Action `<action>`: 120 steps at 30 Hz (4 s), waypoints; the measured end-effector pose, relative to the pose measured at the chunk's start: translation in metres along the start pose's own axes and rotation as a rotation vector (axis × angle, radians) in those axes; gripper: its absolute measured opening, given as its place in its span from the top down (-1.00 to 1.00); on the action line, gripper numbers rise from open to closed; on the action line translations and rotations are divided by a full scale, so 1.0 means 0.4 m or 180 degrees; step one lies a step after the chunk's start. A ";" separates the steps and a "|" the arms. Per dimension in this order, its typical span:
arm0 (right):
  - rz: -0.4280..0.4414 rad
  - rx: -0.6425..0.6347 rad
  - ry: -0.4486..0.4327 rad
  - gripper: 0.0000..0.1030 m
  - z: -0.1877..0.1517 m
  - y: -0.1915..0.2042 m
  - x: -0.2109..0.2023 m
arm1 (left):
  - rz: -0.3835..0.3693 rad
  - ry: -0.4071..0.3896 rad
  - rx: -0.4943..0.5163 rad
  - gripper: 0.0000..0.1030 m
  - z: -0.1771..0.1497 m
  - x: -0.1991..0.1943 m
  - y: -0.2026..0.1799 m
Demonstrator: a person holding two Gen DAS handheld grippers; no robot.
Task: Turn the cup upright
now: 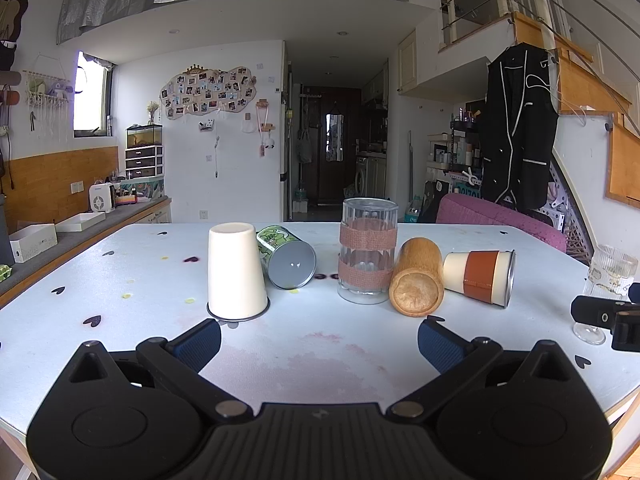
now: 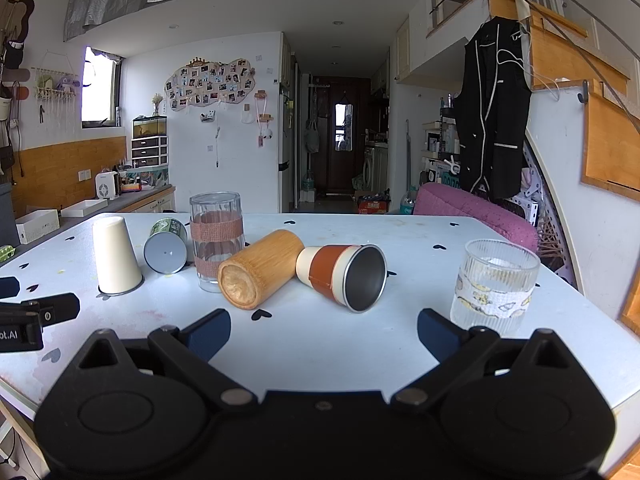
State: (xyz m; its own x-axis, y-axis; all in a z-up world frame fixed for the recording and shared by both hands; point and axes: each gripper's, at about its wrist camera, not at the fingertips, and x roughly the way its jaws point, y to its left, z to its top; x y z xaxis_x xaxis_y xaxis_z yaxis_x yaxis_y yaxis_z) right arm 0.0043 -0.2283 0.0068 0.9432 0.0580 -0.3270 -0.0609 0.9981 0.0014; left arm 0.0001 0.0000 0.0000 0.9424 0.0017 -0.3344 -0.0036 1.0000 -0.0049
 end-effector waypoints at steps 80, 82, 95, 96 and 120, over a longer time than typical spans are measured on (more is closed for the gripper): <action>-0.0007 0.0308 -0.0040 -0.97 -0.060 -0.127 -0.017 | -0.0926 0.0861 0.0640 -0.57 0.105 0.536 -0.236; -0.0003 0.0319 -0.0029 -0.97 -0.063 -0.129 -0.016 | -0.0866 0.0909 0.0639 -0.49 0.103 0.548 -0.243; -0.0011 0.0336 -0.0030 -0.97 -0.066 -0.136 -0.018 | -0.0803 0.1129 0.0734 -0.34 0.093 0.457 -0.210; -0.0011 0.0337 -0.0029 -0.97 -0.066 -0.136 -0.017 | -0.0826 0.1152 0.0751 -0.34 0.090 0.440 -0.202; 0.0901 0.1099 0.0736 -0.95 -0.006 -0.084 0.165 | -0.1078 0.1118 0.0948 -0.34 0.002 0.191 -0.106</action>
State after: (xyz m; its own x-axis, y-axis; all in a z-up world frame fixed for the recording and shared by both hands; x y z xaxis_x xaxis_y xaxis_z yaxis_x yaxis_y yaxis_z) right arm 0.0679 -0.2580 -0.0171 0.8059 0.3607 -0.4696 -0.1554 0.8941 0.4201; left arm 0.0726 -0.0421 -0.0244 0.7067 -0.2702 -0.6539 0.4217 0.9030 0.0825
